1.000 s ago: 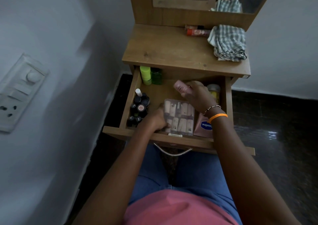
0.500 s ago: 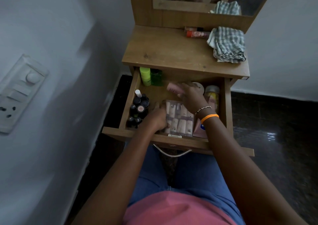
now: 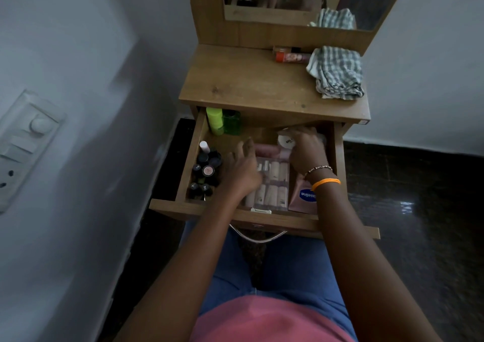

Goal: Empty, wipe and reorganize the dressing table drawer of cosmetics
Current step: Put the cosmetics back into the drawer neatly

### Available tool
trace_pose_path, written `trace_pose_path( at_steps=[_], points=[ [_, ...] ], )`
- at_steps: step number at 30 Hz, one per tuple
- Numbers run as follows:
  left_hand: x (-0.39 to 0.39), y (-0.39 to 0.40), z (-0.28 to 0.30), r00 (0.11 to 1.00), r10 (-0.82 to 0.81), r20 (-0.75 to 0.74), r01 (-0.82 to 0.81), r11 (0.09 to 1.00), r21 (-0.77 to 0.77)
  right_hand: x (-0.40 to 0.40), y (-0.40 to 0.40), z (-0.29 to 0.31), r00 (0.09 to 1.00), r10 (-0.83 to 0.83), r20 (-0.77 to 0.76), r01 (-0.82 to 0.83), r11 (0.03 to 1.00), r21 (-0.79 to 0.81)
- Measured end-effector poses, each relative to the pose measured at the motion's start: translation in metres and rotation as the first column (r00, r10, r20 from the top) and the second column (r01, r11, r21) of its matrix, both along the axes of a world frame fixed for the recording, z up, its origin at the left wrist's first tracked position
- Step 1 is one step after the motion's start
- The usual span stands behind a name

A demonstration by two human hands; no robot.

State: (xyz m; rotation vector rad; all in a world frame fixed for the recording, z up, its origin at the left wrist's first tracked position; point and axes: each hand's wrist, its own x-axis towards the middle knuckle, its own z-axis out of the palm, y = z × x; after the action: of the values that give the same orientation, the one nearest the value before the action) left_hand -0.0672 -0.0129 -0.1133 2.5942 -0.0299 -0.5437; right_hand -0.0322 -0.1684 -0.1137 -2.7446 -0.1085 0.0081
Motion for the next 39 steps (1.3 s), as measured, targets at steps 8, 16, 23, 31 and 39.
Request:
trace_pose_path(
  at_steps=[8,16,23,31,39],
  points=[
    [0.009,-0.003,-0.011,0.999,0.022,0.047,-0.022,1.0,-0.011,0.009,-0.01,-0.016,0.983,0.076,-0.17,-0.106,0.979,-0.173],
    [0.019,-0.011,-0.012,0.974,-0.164,0.16,0.161,0.987,0.028,0.018,-0.004,-0.021,0.982,0.076,-0.173,-0.127,0.943,-0.306],
    [0.019,-0.014,-0.012,0.984,-0.154,0.095,0.142,0.982,0.123,0.011,-0.003,-0.01,0.999,-0.023,-0.041,0.017,0.99,-0.142],
    [0.014,-0.016,-0.011,0.992,-0.123,0.043,0.121,0.992,0.047,0.005,0.004,-0.004,0.996,0.073,-0.054,-0.084,0.964,-0.251],
    [0.018,-0.007,-0.01,0.944,0.025,0.329,-0.023,1.0,-0.008,0.065,0.021,0.079,0.844,-0.015,0.536,-0.004,0.999,0.033]
  ],
)
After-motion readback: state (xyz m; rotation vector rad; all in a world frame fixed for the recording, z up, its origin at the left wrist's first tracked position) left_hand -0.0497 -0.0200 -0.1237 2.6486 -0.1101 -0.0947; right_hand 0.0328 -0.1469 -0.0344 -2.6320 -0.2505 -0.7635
